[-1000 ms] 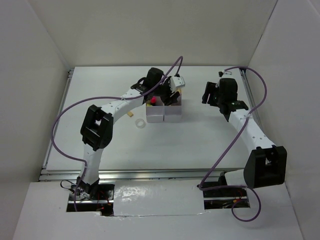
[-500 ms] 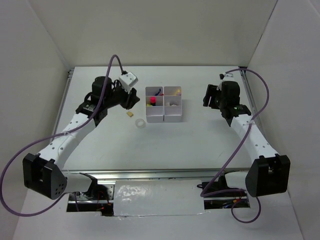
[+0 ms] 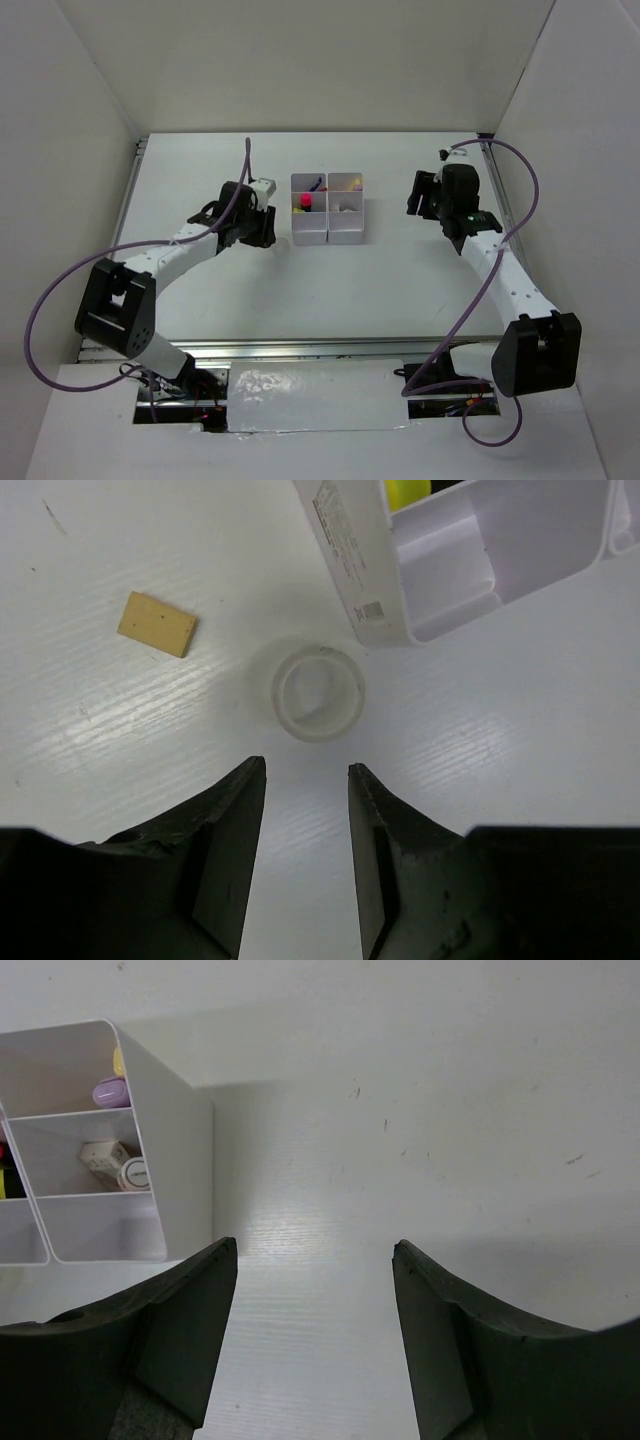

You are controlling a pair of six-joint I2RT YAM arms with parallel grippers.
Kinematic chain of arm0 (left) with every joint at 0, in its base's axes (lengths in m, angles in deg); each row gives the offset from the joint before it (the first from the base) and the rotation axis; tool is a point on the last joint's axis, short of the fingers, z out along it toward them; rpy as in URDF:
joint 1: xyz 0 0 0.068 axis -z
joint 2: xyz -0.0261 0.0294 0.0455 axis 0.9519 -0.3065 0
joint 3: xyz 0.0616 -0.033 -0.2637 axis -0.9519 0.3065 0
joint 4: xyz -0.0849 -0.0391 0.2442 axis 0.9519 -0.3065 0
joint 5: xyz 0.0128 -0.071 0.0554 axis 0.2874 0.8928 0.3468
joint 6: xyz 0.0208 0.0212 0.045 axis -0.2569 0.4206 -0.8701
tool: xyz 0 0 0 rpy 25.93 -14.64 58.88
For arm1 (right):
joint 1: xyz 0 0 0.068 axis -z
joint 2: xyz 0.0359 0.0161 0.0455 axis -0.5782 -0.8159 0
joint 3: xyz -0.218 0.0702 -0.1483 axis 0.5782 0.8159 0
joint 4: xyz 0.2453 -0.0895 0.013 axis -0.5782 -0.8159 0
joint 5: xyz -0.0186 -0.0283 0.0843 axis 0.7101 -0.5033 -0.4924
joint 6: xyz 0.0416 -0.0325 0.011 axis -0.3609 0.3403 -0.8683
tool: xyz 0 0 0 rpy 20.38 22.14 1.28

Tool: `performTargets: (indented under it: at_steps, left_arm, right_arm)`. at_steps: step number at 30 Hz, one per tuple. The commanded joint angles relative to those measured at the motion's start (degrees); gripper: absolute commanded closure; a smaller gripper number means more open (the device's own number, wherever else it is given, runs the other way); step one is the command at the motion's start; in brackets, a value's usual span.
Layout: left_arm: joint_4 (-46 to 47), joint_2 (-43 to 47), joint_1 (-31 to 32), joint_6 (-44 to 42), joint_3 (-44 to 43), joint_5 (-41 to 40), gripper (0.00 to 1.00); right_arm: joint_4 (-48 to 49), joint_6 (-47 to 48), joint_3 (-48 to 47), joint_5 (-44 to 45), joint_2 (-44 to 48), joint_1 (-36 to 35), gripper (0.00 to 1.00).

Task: Sort the stationery into containers
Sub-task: Pick up the stationery from the center of the board.

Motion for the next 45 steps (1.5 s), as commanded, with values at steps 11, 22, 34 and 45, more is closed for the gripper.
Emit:
performTargets:
  at_steps: [11,22,34,45]
  left_arm:
    - [2.46,-11.50,-1.17,6.48,-5.89,0.35,0.55]
    - [2.19,-16.07,-2.05,6.13,-7.91,-0.44,0.56]
    - [2.72,-16.33,-3.28,5.87,-6.95,1.23,0.65]
    - [2.63,-15.98,-3.99,5.17,-6.24,3.42,0.71]
  right_arm:
    - [-0.80,0.53,0.81,1.47,0.78,0.02,0.30]
    - [-0.98,0.62,0.72,0.77,0.69,0.37,0.30]
    - [-1.15,0.53,0.72,0.68,0.78,0.37,0.30]
    - [-1.33,0.00,0.81,0.16,0.69,0.37,0.31]
